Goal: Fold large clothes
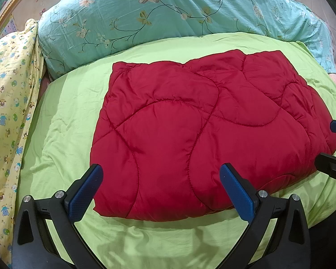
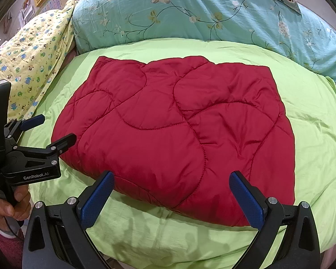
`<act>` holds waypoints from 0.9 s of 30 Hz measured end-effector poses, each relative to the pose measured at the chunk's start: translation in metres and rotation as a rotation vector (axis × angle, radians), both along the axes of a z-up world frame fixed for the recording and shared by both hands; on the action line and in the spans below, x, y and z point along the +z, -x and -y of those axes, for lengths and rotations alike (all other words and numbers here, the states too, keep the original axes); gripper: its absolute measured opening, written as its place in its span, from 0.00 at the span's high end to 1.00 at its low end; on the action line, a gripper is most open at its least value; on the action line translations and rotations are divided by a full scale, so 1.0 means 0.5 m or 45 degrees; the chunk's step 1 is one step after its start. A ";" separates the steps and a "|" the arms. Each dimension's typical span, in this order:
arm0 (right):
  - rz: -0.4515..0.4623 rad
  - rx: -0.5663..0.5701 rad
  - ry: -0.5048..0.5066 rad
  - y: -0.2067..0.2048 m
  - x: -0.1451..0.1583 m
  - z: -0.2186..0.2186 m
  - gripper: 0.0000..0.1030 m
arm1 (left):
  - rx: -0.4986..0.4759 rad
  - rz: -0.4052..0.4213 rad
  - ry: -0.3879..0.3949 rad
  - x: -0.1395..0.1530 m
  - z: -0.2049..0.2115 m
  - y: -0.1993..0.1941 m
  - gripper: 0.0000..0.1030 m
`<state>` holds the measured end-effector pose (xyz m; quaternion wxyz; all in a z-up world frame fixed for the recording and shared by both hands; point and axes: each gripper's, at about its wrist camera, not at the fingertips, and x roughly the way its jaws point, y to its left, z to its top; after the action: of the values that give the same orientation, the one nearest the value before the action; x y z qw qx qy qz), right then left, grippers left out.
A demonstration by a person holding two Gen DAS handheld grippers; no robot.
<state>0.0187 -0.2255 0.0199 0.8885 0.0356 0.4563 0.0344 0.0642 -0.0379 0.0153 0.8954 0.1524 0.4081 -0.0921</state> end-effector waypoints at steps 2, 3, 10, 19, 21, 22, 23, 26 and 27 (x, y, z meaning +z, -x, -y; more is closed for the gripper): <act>-0.001 -0.001 -0.001 0.000 0.000 0.000 0.00 | 0.002 0.000 -0.001 0.000 0.000 0.000 0.00; 0.000 -0.001 -0.002 0.001 0.000 0.000 0.00 | 0.001 -0.001 0.000 0.000 -0.001 0.000 0.00; 0.004 -0.006 -0.002 0.001 0.001 0.000 0.00 | 0.001 0.000 0.000 -0.001 -0.002 0.000 0.00; 0.010 -0.020 -0.004 0.005 0.002 -0.003 0.00 | -0.001 0.005 0.007 0.004 0.001 -0.001 0.00; 0.013 -0.024 -0.004 0.006 0.003 -0.003 0.00 | -0.002 0.007 0.007 0.005 0.003 0.000 0.00; 0.015 -0.027 -0.006 0.006 0.003 -0.004 0.00 | -0.003 0.008 0.007 0.006 0.005 0.000 0.00; 0.016 -0.030 -0.008 0.006 0.003 -0.004 0.00 | -0.004 0.006 0.006 0.007 0.007 -0.001 0.00; 0.016 -0.036 -0.014 0.006 0.002 -0.003 0.00 | -0.002 0.013 0.006 0.006 0.008 0.002 0.00; 0.016 -0.038 -0.014 0.006 0.001 -0.005 0.00 | -0.003 0.015 0.006 0.006 0.009 0.002 0.00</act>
<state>0.0155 -0.2230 0.0203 0.8915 0.0471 0.4499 0.0241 0.0632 -0.0425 0.0183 0.8980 0.1514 0.4024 -0.0931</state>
